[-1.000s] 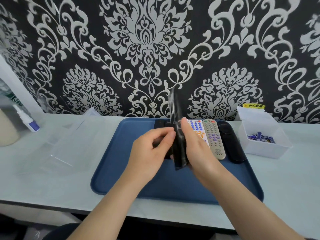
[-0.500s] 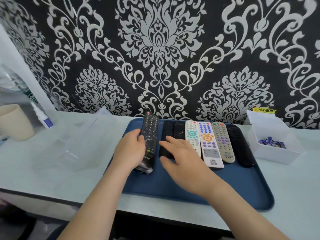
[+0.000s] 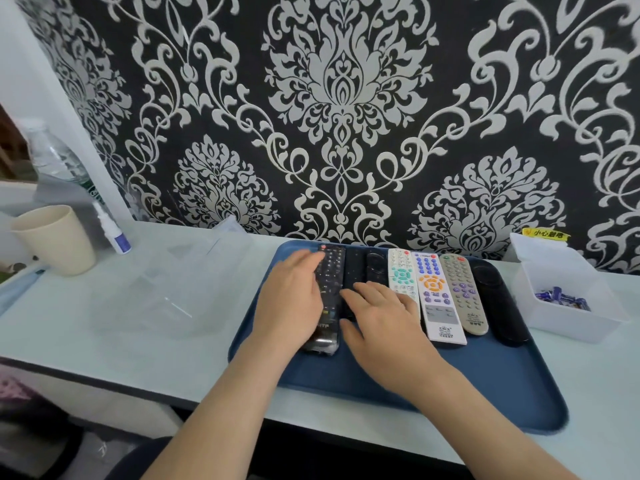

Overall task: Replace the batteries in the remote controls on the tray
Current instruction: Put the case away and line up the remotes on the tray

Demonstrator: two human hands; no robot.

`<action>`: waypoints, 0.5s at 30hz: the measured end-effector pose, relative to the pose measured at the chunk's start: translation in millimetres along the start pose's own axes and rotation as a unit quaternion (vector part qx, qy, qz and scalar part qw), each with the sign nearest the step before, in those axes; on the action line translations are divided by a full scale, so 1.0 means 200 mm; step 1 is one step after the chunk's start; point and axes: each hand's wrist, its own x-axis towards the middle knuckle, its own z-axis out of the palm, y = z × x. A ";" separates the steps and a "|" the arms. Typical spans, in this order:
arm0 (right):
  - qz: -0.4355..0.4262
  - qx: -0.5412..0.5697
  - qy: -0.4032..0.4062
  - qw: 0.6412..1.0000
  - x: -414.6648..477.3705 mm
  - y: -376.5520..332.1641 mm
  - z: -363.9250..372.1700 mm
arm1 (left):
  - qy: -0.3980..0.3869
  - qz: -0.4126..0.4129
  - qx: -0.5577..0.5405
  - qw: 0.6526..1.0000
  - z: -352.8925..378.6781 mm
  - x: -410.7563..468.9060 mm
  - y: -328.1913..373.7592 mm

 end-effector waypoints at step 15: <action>-0.093 0.205 -0.061 0.972 0.42 -0.66 0.04 | 0.055 -0.430 0.027 0.901 -0.60 -0.09 -0.76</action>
